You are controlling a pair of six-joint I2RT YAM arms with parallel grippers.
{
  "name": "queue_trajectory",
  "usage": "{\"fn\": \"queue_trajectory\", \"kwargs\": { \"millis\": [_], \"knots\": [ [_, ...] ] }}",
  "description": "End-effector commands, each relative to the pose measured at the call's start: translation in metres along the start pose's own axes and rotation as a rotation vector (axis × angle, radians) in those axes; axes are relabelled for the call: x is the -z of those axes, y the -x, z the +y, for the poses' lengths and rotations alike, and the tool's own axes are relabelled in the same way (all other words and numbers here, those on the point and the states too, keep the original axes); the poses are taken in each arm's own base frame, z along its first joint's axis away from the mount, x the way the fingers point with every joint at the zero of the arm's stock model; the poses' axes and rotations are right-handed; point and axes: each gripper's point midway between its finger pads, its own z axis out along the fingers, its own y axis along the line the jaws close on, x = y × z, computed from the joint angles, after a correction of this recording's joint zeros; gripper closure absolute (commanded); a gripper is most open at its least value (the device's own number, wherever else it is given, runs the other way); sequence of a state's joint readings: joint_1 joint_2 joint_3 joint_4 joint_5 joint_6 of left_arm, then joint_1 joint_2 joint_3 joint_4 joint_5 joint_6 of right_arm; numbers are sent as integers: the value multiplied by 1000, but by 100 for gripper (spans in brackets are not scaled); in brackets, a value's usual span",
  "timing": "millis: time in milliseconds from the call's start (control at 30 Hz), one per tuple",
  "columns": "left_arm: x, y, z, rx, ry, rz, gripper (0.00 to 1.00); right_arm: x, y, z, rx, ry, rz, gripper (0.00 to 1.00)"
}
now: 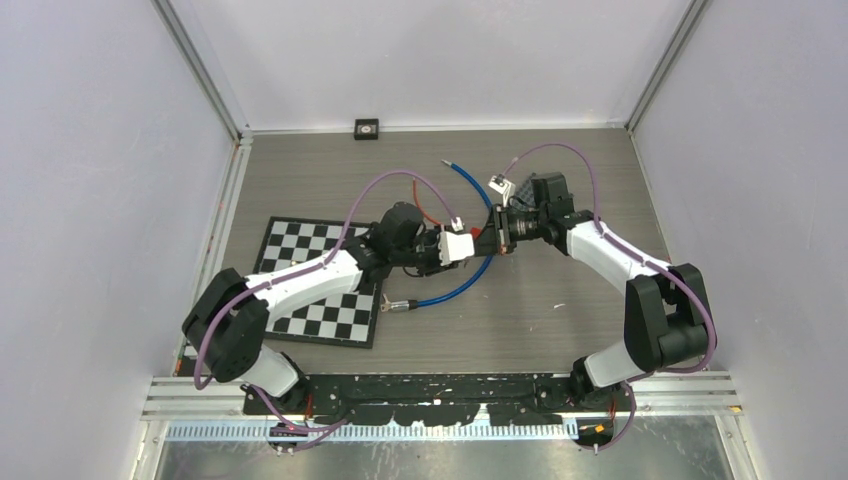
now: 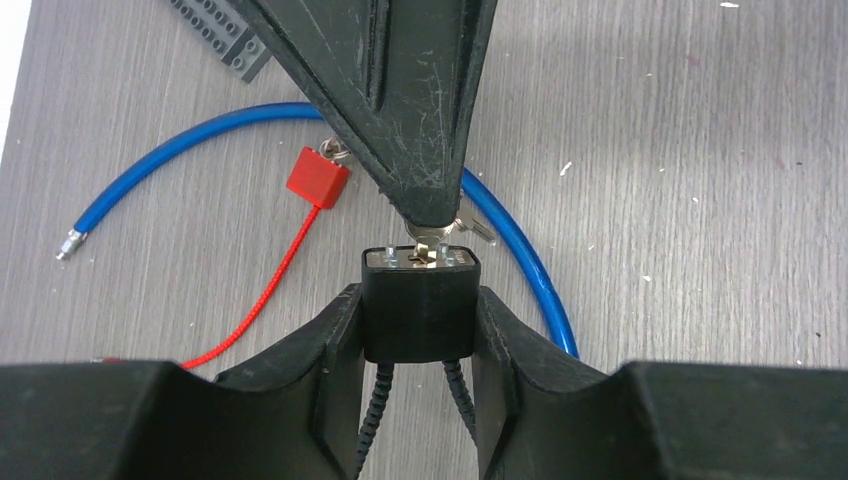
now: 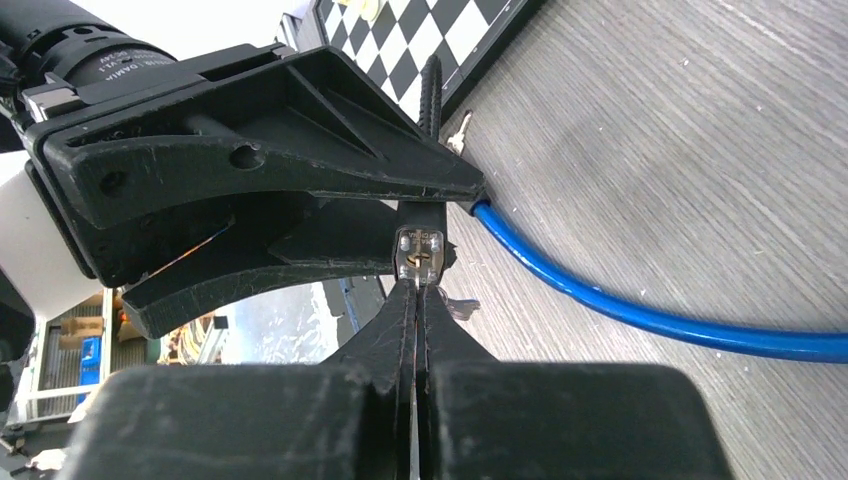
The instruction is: Unlock with the key
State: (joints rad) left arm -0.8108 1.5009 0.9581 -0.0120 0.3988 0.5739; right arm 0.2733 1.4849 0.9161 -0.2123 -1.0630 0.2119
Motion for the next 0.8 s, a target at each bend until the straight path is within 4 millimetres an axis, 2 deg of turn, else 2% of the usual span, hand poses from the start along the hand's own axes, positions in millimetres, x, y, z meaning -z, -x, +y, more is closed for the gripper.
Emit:
{"fn": "queue_trajectory", "kwargs": {
  "millis": [0, 100, 267, 367, 433, 633, 767],
  "knots": [
    [-8, 19, 9, 35, 58, -49, 100, -5, 18, 9, 62, 9, -57, 99],
    [-14, 19, 12, 50, 143, -42, 100, -8, 24, -3, 3, -49, -91, 100],
    [-22, 19, 25, -125, 365, 11, 100, -16, 27, -21, -129, -99, -89, 100],
    [-24, 18, 26, -159, 417, 24, 100, -20, 26, -26, -161, -100, -85, 100],
    [-25, 17, 22, -147, 393, 22, 100, -21, 24, -28, -142, -98, -84, 100],
    [-29, 22, -17, -23, 128, -47, 100, -25, 12, -14, 78, -78, -82, 100],
    [-20, 30, -25, 82, -3, -103, 100, -24, 6, 1, 230, -65, -76, 99]
  ]
}}
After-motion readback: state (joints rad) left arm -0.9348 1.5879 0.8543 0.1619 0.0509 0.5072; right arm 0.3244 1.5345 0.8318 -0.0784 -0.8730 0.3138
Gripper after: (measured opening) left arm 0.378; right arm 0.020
